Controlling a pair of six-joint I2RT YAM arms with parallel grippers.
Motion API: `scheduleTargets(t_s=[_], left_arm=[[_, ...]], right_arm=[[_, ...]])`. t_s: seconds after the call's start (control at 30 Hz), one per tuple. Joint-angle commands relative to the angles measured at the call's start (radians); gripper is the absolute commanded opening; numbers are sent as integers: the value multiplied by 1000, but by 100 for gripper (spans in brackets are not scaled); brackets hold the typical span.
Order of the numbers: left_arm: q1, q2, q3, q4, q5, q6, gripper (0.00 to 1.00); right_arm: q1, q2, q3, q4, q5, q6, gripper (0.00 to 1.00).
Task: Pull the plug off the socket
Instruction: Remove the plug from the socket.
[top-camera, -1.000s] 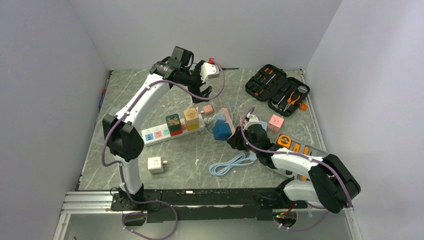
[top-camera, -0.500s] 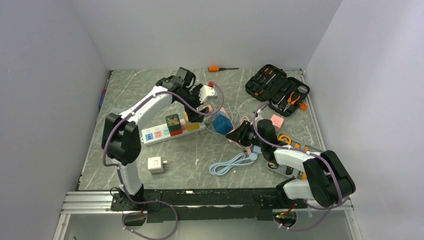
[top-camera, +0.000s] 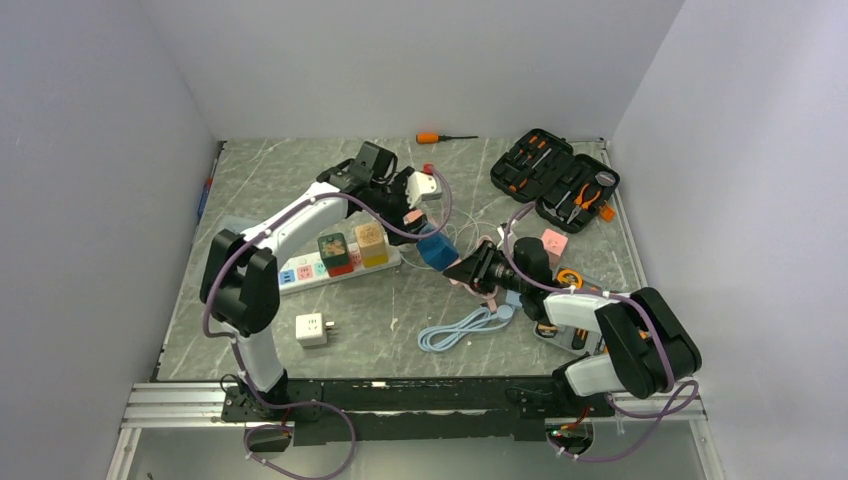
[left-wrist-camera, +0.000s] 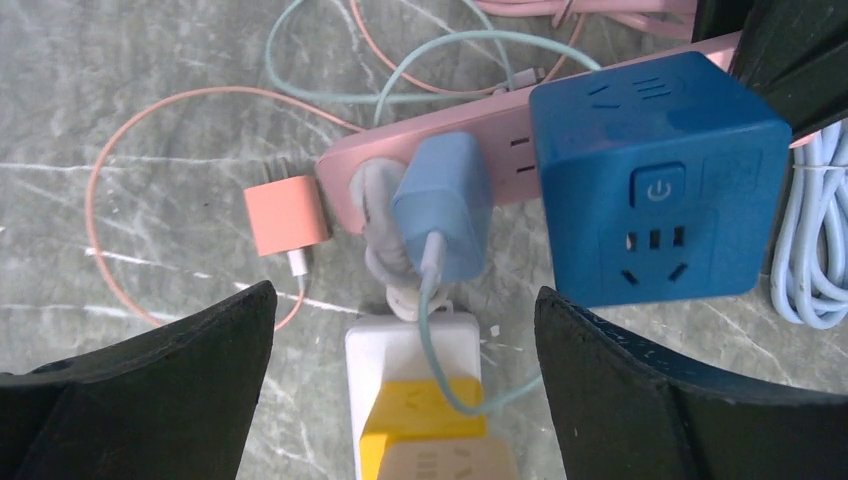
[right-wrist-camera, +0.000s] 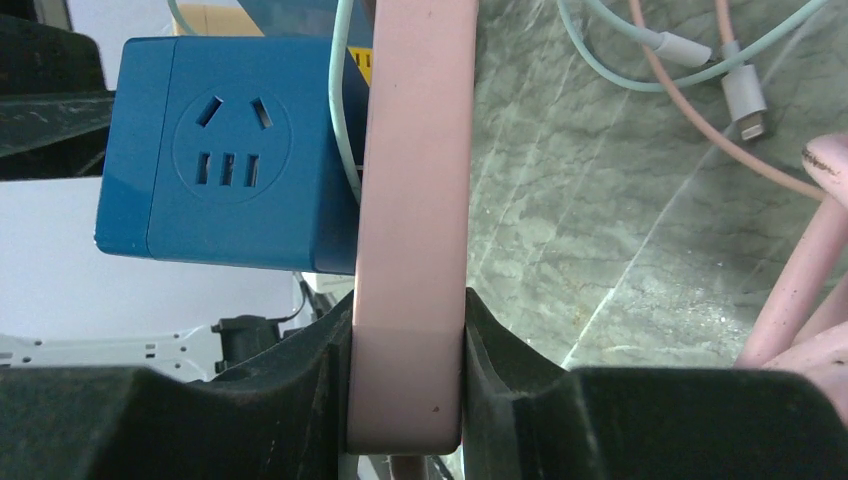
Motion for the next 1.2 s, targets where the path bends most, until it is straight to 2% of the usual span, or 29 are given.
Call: scheduleTargets(t_s=[0.0, 0.37, 0.47, 0.63, 0.8, 1.03, 1.17], left_arm=[[-33, 44, 5, 27, 40, 17, 99], [-36, 64, -69, 53, 26, 14, 100], [-40, 85, -51, 32, 31, 23, 99], [-43, 99, -47, 33, 36, 38, 89], [-57, 118, -33, 6, 12, 64, 66], [-67, 91, -67, 25, -103, 56, 0], [-47, 62, -48, 36, -120, -1, 0]], right_arm=[[3, -19, 63, 392, -169, 60, 0], [-12, -4, 65, 466, -218, 90, 0], [-12, -7, 72, 463, -228, 87, 0], [-11, -22, 72, 457, -235, 83, 0], [-12, -30, 74, 463, -235, 90, 0], [-11, -76, 61, 351, -184, 7, 0], [-12, -112, 53, 248, -136, -67, 0]])
